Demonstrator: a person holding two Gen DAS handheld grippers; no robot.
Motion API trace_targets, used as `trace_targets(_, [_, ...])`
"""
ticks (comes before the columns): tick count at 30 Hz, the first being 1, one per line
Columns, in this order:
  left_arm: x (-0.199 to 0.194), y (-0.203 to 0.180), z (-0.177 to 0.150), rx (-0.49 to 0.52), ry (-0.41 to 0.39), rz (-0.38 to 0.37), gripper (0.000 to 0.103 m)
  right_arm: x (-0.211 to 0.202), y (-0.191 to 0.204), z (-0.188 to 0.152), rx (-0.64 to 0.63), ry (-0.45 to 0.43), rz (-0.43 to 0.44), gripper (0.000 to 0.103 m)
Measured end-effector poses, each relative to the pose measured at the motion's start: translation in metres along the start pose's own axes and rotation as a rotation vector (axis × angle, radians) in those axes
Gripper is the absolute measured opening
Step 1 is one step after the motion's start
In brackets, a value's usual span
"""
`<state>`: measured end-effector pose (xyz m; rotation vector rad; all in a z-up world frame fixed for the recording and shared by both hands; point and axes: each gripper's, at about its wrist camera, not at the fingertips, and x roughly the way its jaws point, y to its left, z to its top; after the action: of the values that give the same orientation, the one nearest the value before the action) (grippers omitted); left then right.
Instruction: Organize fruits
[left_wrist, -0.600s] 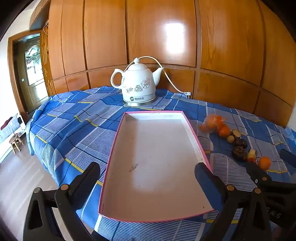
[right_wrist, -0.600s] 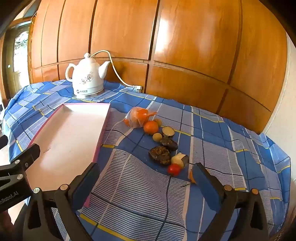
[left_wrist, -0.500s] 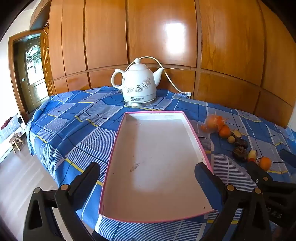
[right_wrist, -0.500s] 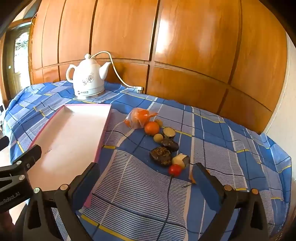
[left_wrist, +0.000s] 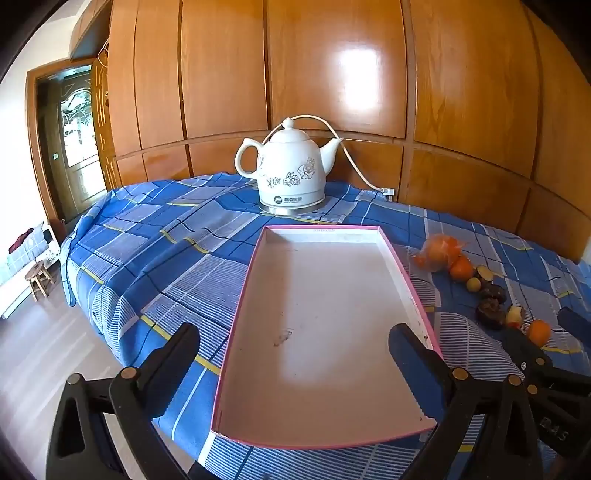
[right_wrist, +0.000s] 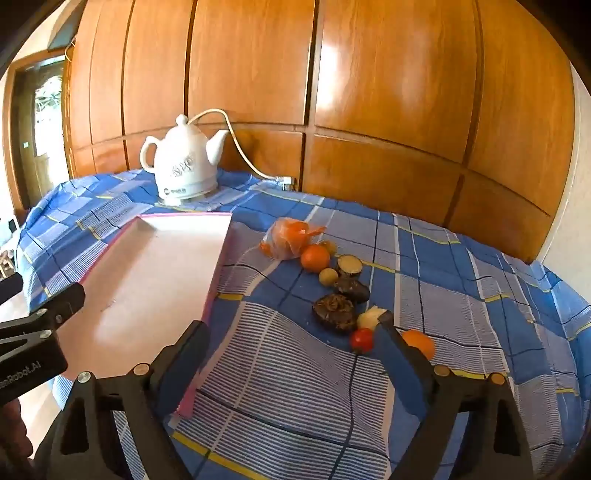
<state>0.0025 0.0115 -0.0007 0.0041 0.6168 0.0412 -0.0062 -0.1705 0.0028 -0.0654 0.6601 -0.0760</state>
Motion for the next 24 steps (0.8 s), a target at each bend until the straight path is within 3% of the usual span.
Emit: trace_targets(24, [-0.0012, -0.0059, -0.0006, 0.018, 0.007, -0.026, 0.103, -0.0037, 0.0, 0.0021, -0.007, -0.009, -0.003, 0.092])
